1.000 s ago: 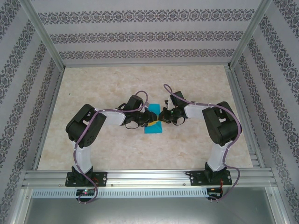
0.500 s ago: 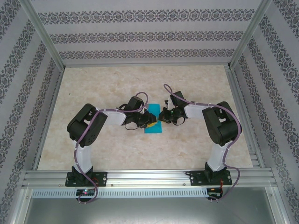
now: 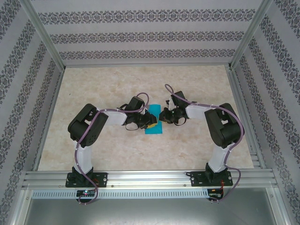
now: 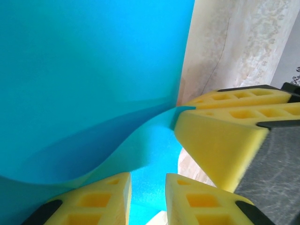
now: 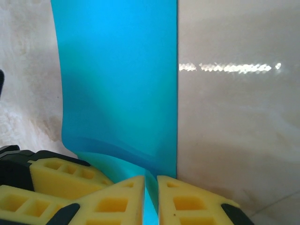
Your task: Fold a paper plane with a square sheet of paper (pick it up from the middle)
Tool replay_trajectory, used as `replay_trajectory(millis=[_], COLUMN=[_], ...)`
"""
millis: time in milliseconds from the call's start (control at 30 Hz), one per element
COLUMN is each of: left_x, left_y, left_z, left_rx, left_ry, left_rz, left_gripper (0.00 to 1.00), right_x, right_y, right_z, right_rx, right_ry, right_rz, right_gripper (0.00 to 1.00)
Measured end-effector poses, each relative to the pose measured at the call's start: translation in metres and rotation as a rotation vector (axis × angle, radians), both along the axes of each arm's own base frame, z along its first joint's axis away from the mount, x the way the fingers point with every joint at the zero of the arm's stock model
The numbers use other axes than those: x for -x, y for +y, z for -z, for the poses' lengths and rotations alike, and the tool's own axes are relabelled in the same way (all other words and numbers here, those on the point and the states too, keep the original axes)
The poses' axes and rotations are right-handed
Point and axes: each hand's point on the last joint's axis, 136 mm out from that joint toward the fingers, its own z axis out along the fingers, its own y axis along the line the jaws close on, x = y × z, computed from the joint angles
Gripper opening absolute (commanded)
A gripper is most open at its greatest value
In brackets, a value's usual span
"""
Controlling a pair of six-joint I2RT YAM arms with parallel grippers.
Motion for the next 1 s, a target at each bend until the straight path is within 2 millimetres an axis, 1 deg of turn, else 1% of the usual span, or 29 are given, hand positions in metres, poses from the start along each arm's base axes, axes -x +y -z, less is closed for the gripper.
replay_trajectory(millis=[300,400,533,633,867,1000], left_x=[0.0,0.0,0.0,0.0,-0.001,-0.001], left_y=[0.0,0.0,0.0,0.001,0.001,0.001], left_z=[0.001,0.001,0.001,0.001,0.002,0.002], left_rx=[-0.006,-0.006,-0.007,-0.009,-0.014,-0.013], left_ry=[0.005,0.005,0.005,0.004,0.001,0.002], left_rz=[-0.001,-0.001,-0.002,-0.004,-0.009,-0.009], left_gripper=[0.26,0.27,0.26,0.26,0.26,0.26], right_x=[0.0,-0.001,-0.003,-0.005,-0.001,0.001], right_y=[-0.005,-0.006,-0.005,-0.005,0.002,0.003], right_z=[0.001,-0.002,-0.012,-0.016,-0.016,-0.007], right_rx=[0.028,0.032,0.025,0.019,0.015,0.02], right_ry=[0.001,-0.01,-0.036,-0.049,-0.052,-0.029], right_rz=[0.013,0.016,0.02,0.02,0.0,-0.004], right_gripper=[0.19,0.19,0.18,0.13,0.11,0.11])
